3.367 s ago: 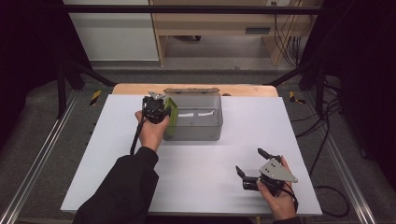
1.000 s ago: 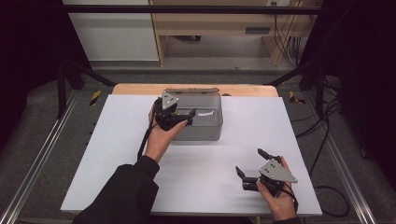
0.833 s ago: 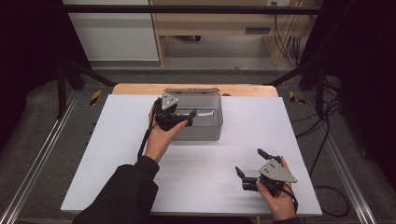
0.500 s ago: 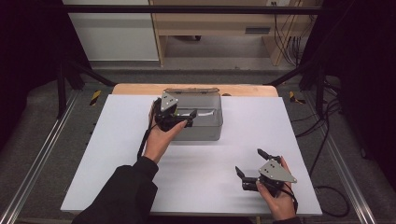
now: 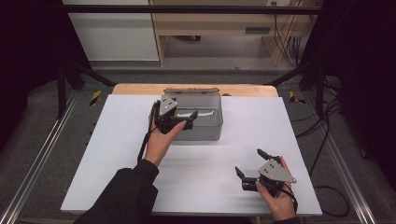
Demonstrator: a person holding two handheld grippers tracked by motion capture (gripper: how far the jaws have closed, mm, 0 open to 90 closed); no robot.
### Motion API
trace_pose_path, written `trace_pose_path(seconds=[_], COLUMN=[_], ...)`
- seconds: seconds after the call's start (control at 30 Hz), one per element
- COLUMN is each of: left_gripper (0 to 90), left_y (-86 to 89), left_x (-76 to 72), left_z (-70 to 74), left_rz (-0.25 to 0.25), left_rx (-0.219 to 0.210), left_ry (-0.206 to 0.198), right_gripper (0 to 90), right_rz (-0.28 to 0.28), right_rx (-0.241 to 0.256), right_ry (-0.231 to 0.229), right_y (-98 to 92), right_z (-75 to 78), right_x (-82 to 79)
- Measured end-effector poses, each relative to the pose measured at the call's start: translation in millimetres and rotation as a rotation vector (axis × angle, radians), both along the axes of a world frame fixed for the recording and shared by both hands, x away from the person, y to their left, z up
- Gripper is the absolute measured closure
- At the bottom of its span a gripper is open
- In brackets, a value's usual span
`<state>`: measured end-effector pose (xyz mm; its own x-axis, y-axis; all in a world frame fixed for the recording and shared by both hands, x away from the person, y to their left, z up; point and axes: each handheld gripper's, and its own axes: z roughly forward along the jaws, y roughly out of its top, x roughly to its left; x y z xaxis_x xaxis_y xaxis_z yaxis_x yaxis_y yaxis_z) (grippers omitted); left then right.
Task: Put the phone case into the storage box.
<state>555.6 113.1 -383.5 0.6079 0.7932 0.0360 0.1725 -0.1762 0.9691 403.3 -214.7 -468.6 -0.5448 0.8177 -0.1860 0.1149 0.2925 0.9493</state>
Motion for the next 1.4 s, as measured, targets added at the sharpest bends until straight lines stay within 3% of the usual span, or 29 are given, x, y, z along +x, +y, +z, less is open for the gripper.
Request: trace_pose_path(seconds=[0.47, 0.7, 0.83, 1.0, 1.4], left_gripper=[2.2, 1.8, 1.9, 1.9, 1.8], left_y=[-1.2, -0.5, 0.0, -0.4, 19.4], left_x=[-14.7, -20.0, -24.4, -29.3, -32.7], left_z=[-2.4, -1.7, -3.3, -4.0, 6.0], left_rz=[-0.049, -0.06, -0.057, -0.071, -0.064], left_rx=[-0.056, -0.072, -0.11, -0.114, -0.141], left_ry=[-0.041, -0.048, -0.048, -0.056, -0.088], right_gripper=[3.5, 3.5, 3.5, 3.4, 3.2], right_rz=[0.001, 0.003, 0.005, 0.005, 0.005], right_rx=[-0.003, -0.005, -0.004, -0.005, -0.006], right_ry=[0.001, 0.001, 0.002, 0.004, 0.004], right_y=[0.5, 0.8, 1.6, 1.6, 2.2], right_z=[-0.2, -0.3, -0.4, -0.5, -0.5], right_x=[0.1, 0.0, -0.1, -0.3, -0.3])
